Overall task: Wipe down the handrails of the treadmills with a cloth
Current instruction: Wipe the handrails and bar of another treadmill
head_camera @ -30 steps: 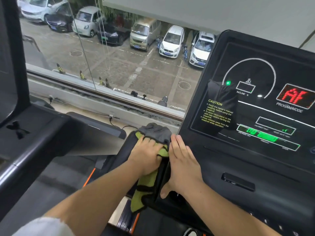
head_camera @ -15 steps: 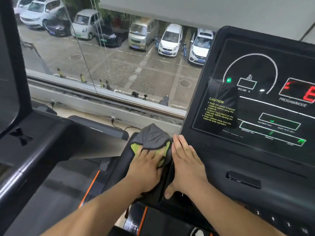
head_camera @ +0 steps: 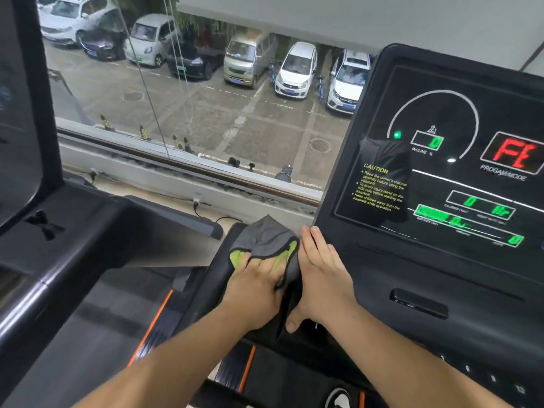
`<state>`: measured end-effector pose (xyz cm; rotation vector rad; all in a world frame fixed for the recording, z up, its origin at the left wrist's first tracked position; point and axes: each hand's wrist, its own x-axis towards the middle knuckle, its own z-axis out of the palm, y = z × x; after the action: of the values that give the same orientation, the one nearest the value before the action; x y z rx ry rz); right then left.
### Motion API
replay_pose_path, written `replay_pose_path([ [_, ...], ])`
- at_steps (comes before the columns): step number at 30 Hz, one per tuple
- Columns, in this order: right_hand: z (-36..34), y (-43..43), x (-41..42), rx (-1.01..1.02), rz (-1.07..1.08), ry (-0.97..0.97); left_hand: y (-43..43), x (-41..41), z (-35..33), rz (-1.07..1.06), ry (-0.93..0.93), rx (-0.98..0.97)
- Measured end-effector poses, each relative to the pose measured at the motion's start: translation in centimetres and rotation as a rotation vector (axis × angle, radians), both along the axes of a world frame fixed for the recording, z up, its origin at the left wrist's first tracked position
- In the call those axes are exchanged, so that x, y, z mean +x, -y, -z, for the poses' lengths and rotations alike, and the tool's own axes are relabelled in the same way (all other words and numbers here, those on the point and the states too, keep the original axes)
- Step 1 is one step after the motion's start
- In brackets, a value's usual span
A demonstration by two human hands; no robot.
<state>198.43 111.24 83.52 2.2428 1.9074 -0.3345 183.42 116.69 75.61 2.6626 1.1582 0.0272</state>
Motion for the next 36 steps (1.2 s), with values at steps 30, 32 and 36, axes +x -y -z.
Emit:
replay_pose_path([
  [30, 0.3, 0.0, 0.7, -0.009, -0.047, -0.048, 0.9, -0.9, 1.7, 0.017, 0.135, 0.0],
  [32, 0.4, 0.0, 0.7, -0.008, -0.039, -0.054, -1.2, 0.1, 1.4, 0.011, 0.128, 0.009],
  [36, 0.6, 0.1, 0.8, 0.016, -0.026, -0.065, -6.7, 4.7, 0.1, -0.001, 0.021, -0.068],
])
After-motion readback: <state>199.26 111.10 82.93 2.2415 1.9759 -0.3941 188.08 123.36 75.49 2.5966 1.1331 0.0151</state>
